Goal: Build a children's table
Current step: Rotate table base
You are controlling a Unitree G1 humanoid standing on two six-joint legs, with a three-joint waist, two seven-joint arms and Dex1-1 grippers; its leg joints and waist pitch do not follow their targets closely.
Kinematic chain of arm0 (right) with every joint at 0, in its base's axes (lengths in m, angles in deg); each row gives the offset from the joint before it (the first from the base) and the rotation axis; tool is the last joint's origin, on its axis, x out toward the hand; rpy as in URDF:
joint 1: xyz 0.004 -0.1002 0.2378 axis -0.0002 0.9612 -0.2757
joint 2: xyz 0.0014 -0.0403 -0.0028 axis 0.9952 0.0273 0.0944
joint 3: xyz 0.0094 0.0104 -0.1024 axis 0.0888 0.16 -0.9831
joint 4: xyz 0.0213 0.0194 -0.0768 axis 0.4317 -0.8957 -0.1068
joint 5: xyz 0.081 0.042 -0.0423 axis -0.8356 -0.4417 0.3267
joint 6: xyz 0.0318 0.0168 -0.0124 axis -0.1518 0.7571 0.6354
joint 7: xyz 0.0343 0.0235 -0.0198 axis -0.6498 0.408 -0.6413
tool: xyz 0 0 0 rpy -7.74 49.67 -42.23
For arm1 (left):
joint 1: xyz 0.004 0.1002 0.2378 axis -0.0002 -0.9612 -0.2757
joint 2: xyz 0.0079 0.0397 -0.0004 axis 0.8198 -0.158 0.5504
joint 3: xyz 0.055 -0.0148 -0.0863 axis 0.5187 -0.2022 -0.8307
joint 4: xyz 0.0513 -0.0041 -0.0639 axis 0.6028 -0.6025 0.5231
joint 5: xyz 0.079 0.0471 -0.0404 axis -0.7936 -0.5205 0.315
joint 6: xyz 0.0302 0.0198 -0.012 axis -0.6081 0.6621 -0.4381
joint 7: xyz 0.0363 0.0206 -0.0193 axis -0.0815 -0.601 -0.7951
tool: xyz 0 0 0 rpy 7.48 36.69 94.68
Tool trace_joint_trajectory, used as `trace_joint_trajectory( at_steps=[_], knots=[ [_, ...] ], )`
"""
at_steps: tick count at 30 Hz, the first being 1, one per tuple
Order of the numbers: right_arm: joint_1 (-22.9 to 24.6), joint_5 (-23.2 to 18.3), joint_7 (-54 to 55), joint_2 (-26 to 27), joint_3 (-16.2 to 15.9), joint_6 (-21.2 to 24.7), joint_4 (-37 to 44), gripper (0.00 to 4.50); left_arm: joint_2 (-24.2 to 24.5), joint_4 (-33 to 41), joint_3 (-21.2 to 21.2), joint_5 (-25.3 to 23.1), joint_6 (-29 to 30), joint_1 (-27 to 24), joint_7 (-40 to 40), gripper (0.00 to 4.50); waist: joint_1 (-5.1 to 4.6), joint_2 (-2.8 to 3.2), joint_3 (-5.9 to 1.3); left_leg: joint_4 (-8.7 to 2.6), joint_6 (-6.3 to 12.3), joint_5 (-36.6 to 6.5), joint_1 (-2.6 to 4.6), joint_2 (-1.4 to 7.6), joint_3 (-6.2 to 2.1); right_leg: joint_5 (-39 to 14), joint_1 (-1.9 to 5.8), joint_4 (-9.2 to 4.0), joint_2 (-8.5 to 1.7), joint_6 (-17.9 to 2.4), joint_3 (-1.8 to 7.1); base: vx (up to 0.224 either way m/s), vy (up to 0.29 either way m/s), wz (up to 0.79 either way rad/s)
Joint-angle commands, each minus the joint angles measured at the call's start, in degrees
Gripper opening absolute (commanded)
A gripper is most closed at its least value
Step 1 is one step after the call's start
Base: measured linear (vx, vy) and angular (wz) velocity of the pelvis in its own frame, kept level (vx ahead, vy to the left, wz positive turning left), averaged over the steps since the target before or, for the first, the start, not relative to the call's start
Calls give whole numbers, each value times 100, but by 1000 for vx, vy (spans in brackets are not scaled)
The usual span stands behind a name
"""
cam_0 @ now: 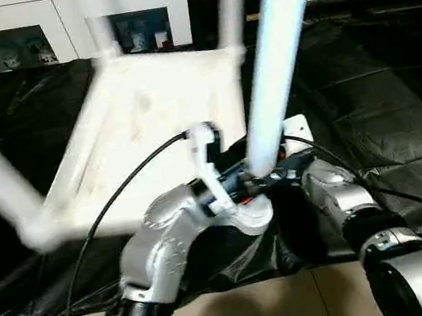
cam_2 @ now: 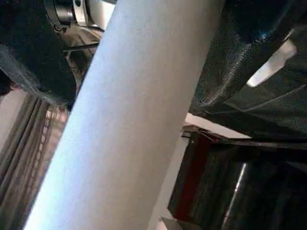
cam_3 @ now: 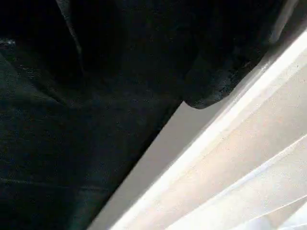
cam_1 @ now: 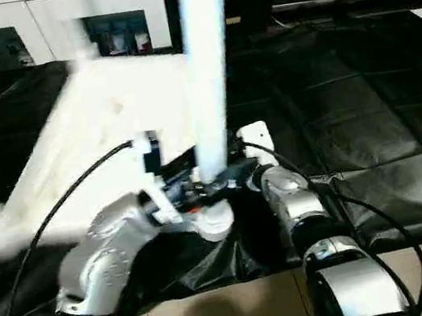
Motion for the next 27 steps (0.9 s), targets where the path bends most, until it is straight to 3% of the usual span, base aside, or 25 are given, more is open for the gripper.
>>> trace_joint_trajectory(
  at_steps=[1, 4, 6, 8, 9, 10, 11, 15, 17, 19, 20, 23, 24, 25, 27],
  knots=[
    [-183, 48, -266, 237, -227, -113, -37, 370, -2, -228, 111, -299, -185, 184, -152, 445, 67, 5, -551, -351, 211, -1405, 117, 105, -49, -1032, 325, -385, -262, -1531, 162, 0, 0, 0],
    [-210, -11, -377, 243, -161, -132, -91, 370, 62, -411, -8, -463, -290, 230, -237, 445, 83, 25, -548, -355, 161, -1506, 135, 106, -54, -1218, 316, -396, -271, -1467, 166, 0, 0, 0],
    [-220, 87, -319, 203, -189, -226, -130, 370, 219, -644, -76, -718, -428, 288, -412, 445, 84, 4, -571, -354, 130, -1486, 128, 112, -60, -1245, 329, -391, -279, -1439, 162, 0, 0, 0],
    [-233, 127, -164, 154, -140, -281, -158, 370, 384, -811, -122, -905, -535, 323, -517, 445, 94, 30, -567, -358, 119, -1454, 142, 106, -67, -1236, 313, -388, -269, -1410, 160, 0, 0, 0],
    [-250, 79, -92, 106, -47, -289, -152, 370, 483, -860, -165, -945, -554, 323, -507, 445, 94, -28, -578, -353, 128, -1415, 137, 105, -62, -1251, 323, -383, -283, -1406, 162, 0, 0, 0],
    [-250, 79, -92, 106, -47, -289, -152, 370, 483, -860, -165, -945, -554, 323, -507, 445, 106, -6, -576, -355, 120, -1411, 143, 114, -61, -1272, 316, -376, -292, -1419, 164, 0, 0, 0],
    [-231, -6, -73, 31, 50, -277, -50, 370, 647, -861, -266, -987, -564, 274, -518, 445, 101, -37, -575, -352, 111, -1420, 147, 118, -50, -1284, 300, -381, -279, -1417, 166, 0, 0, 0],
    [-93, -87, -218, -110, 111, -210, 281, 370, 921, -741, -415, -958, -476, 128, -422, 445, 113, -48, -558, -362, 50, -1549, 147, 108, -55, -1601, 292, -394, -282, -1271, 166, 0, 0, 0],
    [155, -154, -485, -274, 109, -114, 796, 370, 1265, -491, -459, -807, -315, -120, -83, 445, 108, -10, -539, -376, 12, -1640, 134, 102, -68, -1796, 285, -405, -280, -1150, 169, 0, 0, 0],
    [489, -182, -802, -511, 41, 63, 1432, 370, 1624, -294, -421, -665, -99, -365, 302, 445, 128, -33, -538, -370, -14, -1715, 177, 93, -55, -1951, 247, -437, -254, -1058, 175, 0, 0, 0],
    [601, -188, -913, -606, 17, 138, 1633, 370, 1751, -278, -385, -666, -43, -420, 420, 445, 154, 88, -541, -380, -68, -1760, 181, 90, -76, -1988, 242, -416, -248, -1055, 179, 0, 0, 0],
    [791, -183, -1097, -785, -29, 274, 1975, 370, 1981, -316, -286, -736, 14, -467, 586, 445, 186, 47, -537, -399, -114, -1916, 213, 92, -66, -1996, 218, -453, -216, -1057, 178, 0, 0, 0],
    [876, -178, -1160, -866, -55, 345, 2136, 370, 2073, -365, -235, -833, -13, -465, 622, 445, 186, 82, -534, -395, -157, -2028, 225, 90, -69, -2069, 201, -458, -230, -1104, 176, 0, 0, 0],
    [1042, -191, -1275, -1005, -94, 494, 2455, 370, 2219, -451, -164, -986, -56, -463, 678, 445, 189, 64, -523, -406, -160, -2040, 220, 87, -74, -2092, 212, -479, -212, -1061, 172, 0, 0, 0],
    [1312, -205, -1471, -1203, -164, 716, 2964, 370, 2302, -573, -190, -1068, -29, -434, 642, 445, 199, 105, -538, -410, -187, -2098, 235, 93, -83, -2093, 209, -463, -223, -1032, 176, 0, 0, 0]
  ],
)
